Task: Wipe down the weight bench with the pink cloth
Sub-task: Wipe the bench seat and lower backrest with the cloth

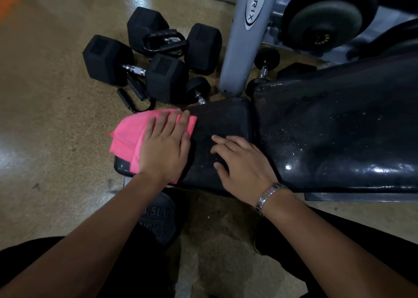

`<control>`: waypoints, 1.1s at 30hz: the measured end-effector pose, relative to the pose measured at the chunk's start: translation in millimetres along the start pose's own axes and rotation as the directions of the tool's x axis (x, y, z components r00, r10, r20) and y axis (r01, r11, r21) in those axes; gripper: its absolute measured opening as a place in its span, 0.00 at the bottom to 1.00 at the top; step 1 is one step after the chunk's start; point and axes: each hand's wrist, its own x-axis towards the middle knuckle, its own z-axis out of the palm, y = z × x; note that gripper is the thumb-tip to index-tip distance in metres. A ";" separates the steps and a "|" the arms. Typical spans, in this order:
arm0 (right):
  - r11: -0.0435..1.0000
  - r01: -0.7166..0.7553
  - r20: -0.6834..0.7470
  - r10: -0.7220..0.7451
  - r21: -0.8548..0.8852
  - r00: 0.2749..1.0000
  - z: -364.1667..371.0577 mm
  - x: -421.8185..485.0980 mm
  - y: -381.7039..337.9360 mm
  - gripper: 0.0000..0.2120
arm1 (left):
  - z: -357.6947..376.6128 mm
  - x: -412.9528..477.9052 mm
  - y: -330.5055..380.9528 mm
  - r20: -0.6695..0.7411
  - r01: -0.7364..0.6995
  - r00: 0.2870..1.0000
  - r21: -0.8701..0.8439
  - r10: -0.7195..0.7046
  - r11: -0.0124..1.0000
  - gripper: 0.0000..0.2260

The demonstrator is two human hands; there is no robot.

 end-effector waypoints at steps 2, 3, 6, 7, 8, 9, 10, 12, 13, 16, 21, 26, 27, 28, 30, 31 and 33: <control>1.000 0.008 0.003 -0.009 0.018 1.000 0.5 -1.6 3.4 0.15 | -4.0 3.8 -15.9 0.047 -0.111 0.993 0.018 0.110 0.994 0.25; 1.000 0.002 -0.002 -0.002 0.030 1.000 1.5 -2.3 4.3 0.15 | -4.5 12.3 -17.8 0.045 -0.099 0.994 0.018 0.098 0.995 0.26; 0.998 -0.006 -0.019 0.007 0.064 1.000 3.4 -2.6 4.0 0.14 | 1.5 30.9 -0.6 0.003 0.108 0.994 -0.003 -0.108 0.994 0.27; 0.998 -0.002 -0.014 0.003 0.070 1.000 3.2 -2.9 4.1 0.14 | 3.1 27.5 6.3 -0.010 0.133 0.991 -0.006 -0.133 0.991 0.27; 0.997 0.003 -0.008 -0.002 0.075 1.000 2.6 -3.5 4.4 0.14 | 3.6 19.0 9.5 -0.019 0.104 0.994 -0.004 -0.104 0.995 0.26; 0.997 0.006 -0.006 -0.005 0.080 1.000 2.1 -4.6 5.2 0.14 | 4.5 8.4 7.9 -0.016 0.034 0.999 0.005 -0.034 0.999 0.26; 0.996 0.008 -0.008 -0.007 0.086 1.000 1.6 -5.5 6.3 0.15 | 3.0 -1.4 2.9 0.014 -0.045 0.999 0.011 0.045 0.999 0.26; 0.995 0.005 -0.011 -0.004 0.095 1.000 1.4 -7.4 7.8 0.15 | 0.2 -3.9 -9.2 0.050 -0.126 0.991 0.024 0.125 0.992 0.25; 0.995 0.003 -0.007 -0.002 0.098 1.000 1.5 -7.6 8.2 0.16 | 0.0 3.3 -9.6 0.040 -0.094 0.995 0.015 0.094 0.995 0.26; 0.998 0.010 0.001 -0.010 0.058 1.000 0.1 -7.4 7.7 0.16 | 5.1 16.9 10.8 -0.034 0.157 0.987 -0.030 -0.158 0.987 0.26; 1.000 -0.002 0.000 0.002 0.014 1.000 -3.7 -12.7 7.3 0.17 | 7.1 -26.4 29.4 -0.044 0.052 0.998 -0.049 -0.054 0.997 0.25; 1.000 0.006 -0.012 -0.006 0.024 1.000 -3.4 -9.7 8.1 0.17 | -3.8 -0.5 16.2 -0.048 0.029 0.998 -0.045 -0.031 0.999 0.23; 1.000 0.005 -0.015 -0.004 0.029 1.000 -2.5 -10.1 8.4 0.17 | -6.8 2.4 14.9 -0.053 0.006 0.999 -0.049 -0.009 0.999 0.22; 0.999 0.005 -0.021 -0.004 0.034 1.000 -1.6 -11.0 9.0 0.17 | -10.1 3.0 12.4 -0.068 -0.030 0.997 -0.057 0.026 0.998 0.21; 0.999 0.002 -0.033 0.000 0.044 0.999 0.0 -13.0 9.6 0.17 | -16.0 0.3 3.6 -0.140 -0.085 0.988 -0.105 0.070 0.991 0.20; 0.999 0.001 -0.034 0.001 0.046 0.999 0.8 -13.9 9.7 0.17 | -19.1 -1.2 -1.6 -0.179 -0.077 0.982 -0.136 0.052 0.988 0.20; 0.999 0.000 -0.042 0.002 0.046 0.999 2.4 -13.8 9.8 0.17 | -23.5 -5.1 -7.3 -0.229 -0.012 0.973 -0.168 -0.027 0.986 0.20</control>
